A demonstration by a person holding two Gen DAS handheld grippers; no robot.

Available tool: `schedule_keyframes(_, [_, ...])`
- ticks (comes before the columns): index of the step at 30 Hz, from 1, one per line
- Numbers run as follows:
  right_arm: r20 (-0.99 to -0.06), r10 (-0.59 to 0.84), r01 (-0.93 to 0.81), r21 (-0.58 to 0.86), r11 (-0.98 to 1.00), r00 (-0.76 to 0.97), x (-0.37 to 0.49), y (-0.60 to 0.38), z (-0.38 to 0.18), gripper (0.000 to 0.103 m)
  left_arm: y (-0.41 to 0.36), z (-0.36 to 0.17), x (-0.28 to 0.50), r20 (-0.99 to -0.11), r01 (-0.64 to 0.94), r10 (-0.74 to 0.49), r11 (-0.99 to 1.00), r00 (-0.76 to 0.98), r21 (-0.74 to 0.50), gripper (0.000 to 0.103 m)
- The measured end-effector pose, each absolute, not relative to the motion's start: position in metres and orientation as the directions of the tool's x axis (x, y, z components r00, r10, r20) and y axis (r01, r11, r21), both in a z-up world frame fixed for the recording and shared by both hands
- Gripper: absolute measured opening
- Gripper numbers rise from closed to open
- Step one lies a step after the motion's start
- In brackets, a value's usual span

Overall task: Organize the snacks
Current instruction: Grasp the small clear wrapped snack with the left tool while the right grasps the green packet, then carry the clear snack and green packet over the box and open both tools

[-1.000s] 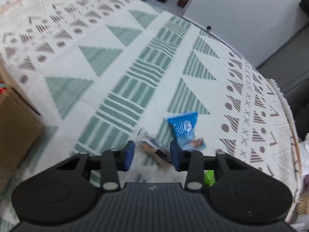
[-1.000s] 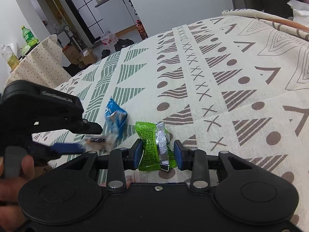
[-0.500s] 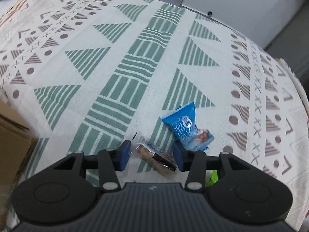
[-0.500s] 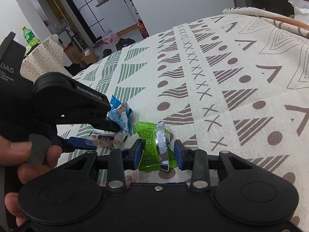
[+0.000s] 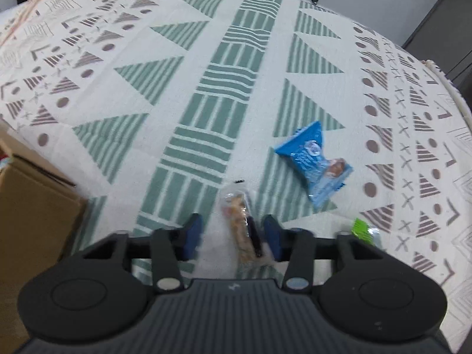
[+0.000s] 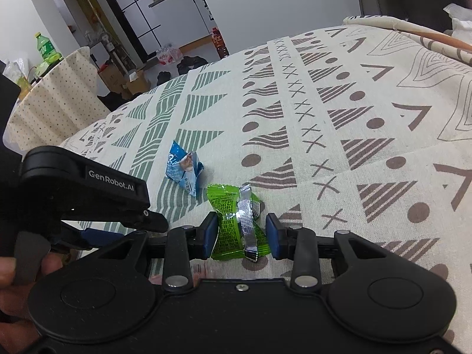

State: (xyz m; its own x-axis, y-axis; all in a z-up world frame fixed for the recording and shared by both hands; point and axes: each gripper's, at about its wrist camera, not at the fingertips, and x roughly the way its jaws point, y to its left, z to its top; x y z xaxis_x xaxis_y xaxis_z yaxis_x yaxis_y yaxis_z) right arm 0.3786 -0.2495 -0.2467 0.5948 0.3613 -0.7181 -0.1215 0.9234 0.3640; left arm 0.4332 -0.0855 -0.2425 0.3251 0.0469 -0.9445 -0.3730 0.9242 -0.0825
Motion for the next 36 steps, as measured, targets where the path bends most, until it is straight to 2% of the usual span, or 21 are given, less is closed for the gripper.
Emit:
schedule_keyframes(2, [-0.72, 0.357, -0.133, 0.349, 0.928, 0.595, 0.376, -0.249, -0.246, 0.033, -0.083, -0.241, 0.43, -0.941, -0.363, 0.046, 0.928, 0.335, -0.084, 0.023])
schedule_keyframes(6, [-0.724, 0.353, -0.125, 0.35, 0.928, 0.593, 0.366, -0.253, -0.243, 0.032, -0.077, -0.233, 0.416, -0.943, -0.352, 0.021, 0.93, 0.332, -0.103, 0.016])
schedule_keyframes(20, [-0.689, 0.315, -0.117, 0.319, 0.941, 0.653, 0.319, -0.256, -0.202, 0.03, -0.066, -0.182, 0.354, -0.902, -0.299, -0.073, 0.929, 0.426, -0.216, 0.016])
schedule_keyframes(24, [-0.676, 0.315, -0.103, 0.335, 0.937, 0.667, 0.301, -0.251, -0.187, 0.03, -0.058, -0.164, 0.338, -0.889, -0.275, -0.094, 0.932, 0.449, -0.237, 0.016])
schedule_keyframes(27, [-0.662, 0.349, -0.076, 0.404, 0.912, 0.663, 0.291, -0.251, -0.176, 0.03, -0.05, -0.151, 0.327, -0.879, -0.264, -0.099, 0.933, 0.467, -0.246, 0.016])
schedule_keyframes(36, [-0.65, 0.313, -0.097, 0.346, 0.933, 0.692, 0.263, -0.219, -0.144, 0.03, -0.02, -0.128, 0.299, -0.851, -0.251, -0.12, 0.926, 0.511, -0.281, 0.016])
